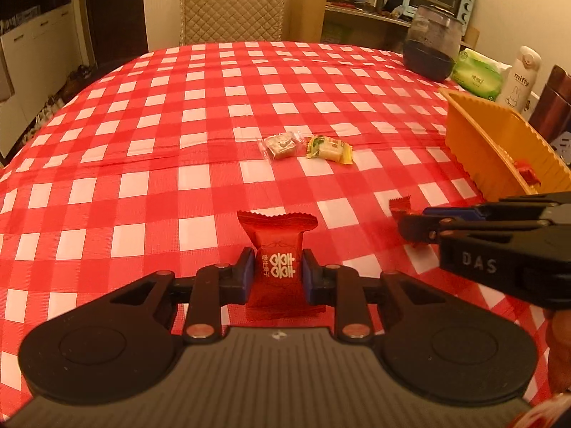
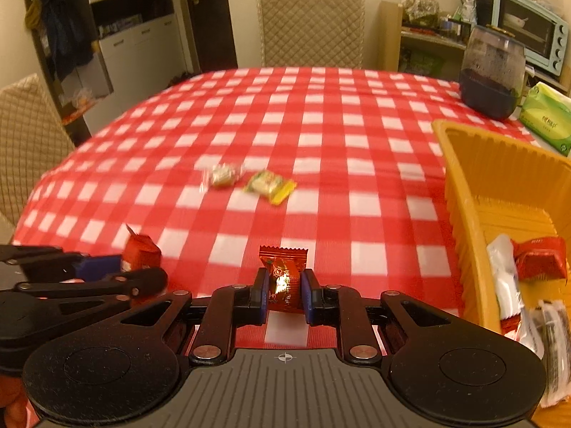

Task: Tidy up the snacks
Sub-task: 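Carry both held candies over the orange tray with both grippers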

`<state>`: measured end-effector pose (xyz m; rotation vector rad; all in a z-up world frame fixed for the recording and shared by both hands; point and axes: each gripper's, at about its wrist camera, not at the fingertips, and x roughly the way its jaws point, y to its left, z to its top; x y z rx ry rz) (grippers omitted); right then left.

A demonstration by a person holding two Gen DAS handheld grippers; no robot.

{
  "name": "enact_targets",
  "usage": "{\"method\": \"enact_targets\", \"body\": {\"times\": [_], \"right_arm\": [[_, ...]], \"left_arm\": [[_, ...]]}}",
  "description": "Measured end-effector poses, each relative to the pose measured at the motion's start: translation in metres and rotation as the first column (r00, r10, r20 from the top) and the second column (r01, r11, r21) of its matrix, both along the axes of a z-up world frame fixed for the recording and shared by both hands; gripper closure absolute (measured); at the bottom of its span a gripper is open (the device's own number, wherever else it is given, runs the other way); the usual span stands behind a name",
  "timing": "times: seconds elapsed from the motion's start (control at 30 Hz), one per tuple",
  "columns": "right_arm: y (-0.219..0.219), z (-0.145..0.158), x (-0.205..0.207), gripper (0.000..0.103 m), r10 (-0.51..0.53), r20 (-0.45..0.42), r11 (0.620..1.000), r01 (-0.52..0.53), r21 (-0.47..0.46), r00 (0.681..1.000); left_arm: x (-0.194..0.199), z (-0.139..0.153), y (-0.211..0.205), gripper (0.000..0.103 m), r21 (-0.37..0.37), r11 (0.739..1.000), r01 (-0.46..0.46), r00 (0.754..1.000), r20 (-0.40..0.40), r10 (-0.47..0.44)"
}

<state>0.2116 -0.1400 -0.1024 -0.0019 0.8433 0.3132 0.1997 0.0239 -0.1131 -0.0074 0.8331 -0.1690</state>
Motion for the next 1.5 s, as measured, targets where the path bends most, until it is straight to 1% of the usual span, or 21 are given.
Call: {"method": "enact_targets", "body": {"times": [0.13, 0.43, 0.5, 0.63, 0.77, 0.97, 1.13, 1.17, 1.3, 1.5], "right_arm": [[0.002, -0.004, -0.001, 0.084, 0.009, 0.012, 1.0, -0.009, -0.015, 1.0], [0.0, -0.009, 0.002, 0.083, 0.008, 0.02, 1.0, -0.008, 0.001, 1.0], [-0.001, -0.009, 0.001, 0.083, 0.009, 0.023, 1.0, -0.009, 0.006, 1.0], [0.0, -0.011, 0.002, 0.08, 0.009, 0.026, 1.0, -0.009, 0.009, 1.0], [0.002, -0.012, -0.001, 0.079, 0.013, 0.042, 1.0, -0.013, -0.002, 0.999], [0.004, -0.013, -0.003, 0.079, 0.015, 0.054, 1.0, -0.014, -0.01, 0.998], [0.002, -0.013, -0.002, 0.079, 0.012, 0.056, 1.0, -0.012, -0.005, 0.998], [0.002, -0.013, -0.002, 0.079, 0.012, 0.057, 1.0, -0.011, -0.005, 0.998], [0.003, -0.013, -0.001, 0.079, 0.014, 0.059, 1.0, -0.013, -0.012, 0.998], [0.004, -0.009, -0.006, 0.08, 0.014, 0.062, 0.999, -0.011, -0.034, 0.998]], "left_arm": [[0.001, -0.001, 0.0, 0.076, 0.0, 1.0, -0.003, 1.0, 0.011, 0.003], [-0.001, -0.005, 0.0, 0.076, -0.007, 1.0, -0.004, 0.998, 0.063, 0.005], [-0.002, -0.006, 0.0, 0.071, -0.002, 1.0, -0.006, 0.997, 0.075, 0.006], [-0.004, -0.008, 0.003, 0.068, -0.014, 1.0, -0.023, 0.995, 0.1, 0.024], [-0.005, -0.01, 0.002, 0.068, -0.002, 1.0, -0.027, 0.992, 0.124, 0.027], [-0.007, -0.011, 0.0, 0.068, -0.002, 1.0, -0.017, 0.991, 0.129, 0.017], [-0.007, -0.011, 0.0, 0.069, -0.002, 1.0, -0.008, 0.992, 0.128, 0.008], [-0.006, -0.011, 0.0, 0.073, -0.005, 1.0, -0.006, 0.992, 0.126, 0.007], [-0.006, -0.009, 0.001, 0.078, -0.014, 1.0, 0.002, 0.993, 0.115, 0.0], [-0.012, 0.001, -0.003, 0.079, -0.014, 1.0, 0.011, 0.994, 0.109, -0.009]]}}
